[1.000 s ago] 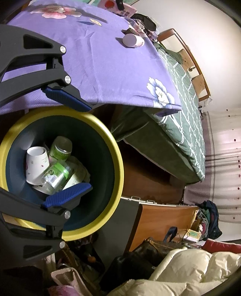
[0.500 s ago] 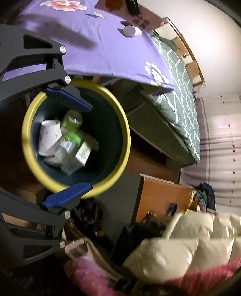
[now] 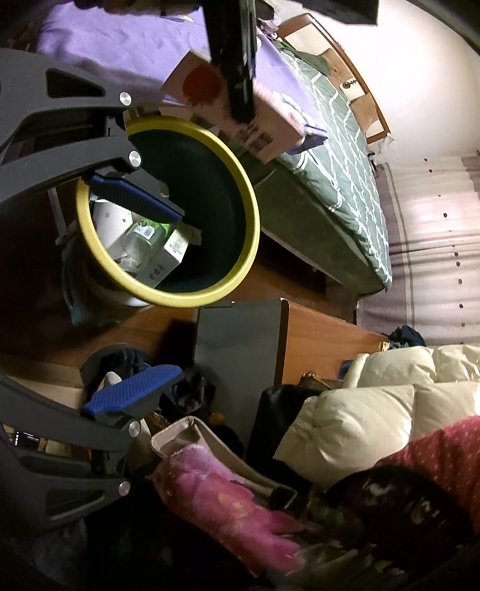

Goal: Collect trash
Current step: 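Carry the milk carton with the left gripper and release it into the bin, then reach the right gripper toward the white pill bottle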

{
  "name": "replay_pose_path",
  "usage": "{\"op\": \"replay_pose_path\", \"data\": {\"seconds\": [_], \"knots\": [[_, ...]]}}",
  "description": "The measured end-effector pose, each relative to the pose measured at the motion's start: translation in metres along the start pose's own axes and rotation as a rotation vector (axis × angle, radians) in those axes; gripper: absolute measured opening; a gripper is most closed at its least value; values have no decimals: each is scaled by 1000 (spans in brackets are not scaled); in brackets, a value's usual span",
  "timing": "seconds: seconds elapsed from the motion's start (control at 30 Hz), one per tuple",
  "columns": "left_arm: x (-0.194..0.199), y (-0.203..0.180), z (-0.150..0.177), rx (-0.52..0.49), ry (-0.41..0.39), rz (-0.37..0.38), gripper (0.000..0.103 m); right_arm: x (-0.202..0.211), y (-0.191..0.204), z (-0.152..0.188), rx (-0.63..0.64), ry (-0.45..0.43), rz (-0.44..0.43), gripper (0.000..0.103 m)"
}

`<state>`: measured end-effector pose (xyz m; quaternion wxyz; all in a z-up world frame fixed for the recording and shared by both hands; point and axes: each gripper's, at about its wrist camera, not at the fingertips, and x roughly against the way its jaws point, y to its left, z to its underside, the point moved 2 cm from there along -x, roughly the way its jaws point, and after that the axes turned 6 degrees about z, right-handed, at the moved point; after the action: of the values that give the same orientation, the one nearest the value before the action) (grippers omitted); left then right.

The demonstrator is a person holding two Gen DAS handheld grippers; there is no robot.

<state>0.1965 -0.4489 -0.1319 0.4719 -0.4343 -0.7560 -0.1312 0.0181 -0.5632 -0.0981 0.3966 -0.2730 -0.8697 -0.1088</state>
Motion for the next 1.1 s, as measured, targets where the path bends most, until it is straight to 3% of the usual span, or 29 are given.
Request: {"op": "replay_pose_path", "data": {"seconds": [0.1,0.13,0.33,0.43,0.57,0.73,0.93,1.1], "knots": [[-7,2,0,16,-4,-14,67,0,1,0,-3,3,-2,75],[-7,2,0,18,-13,-20,70,0,2,1,-2,4,-2,75],[28,18,11,54,-78,-1,74,-1,13,-1,10,6,-21,75],[73,40,28,89,-169,-46,85,-3,25,-3,31,10,-37,75],[128,81,63,165,-266,-147,92,-7,49,-4,67,19,-74,75],[186,144,119,317,-342,-293,97,-11,102,-9,148,34,-165,75],[233,209,182,482,-391,-417,98,-7,177,-26,247,26,-269,75],[249,251,215,562,-408,-442,98,-1,252,-39,338,18,-352,75]]}}
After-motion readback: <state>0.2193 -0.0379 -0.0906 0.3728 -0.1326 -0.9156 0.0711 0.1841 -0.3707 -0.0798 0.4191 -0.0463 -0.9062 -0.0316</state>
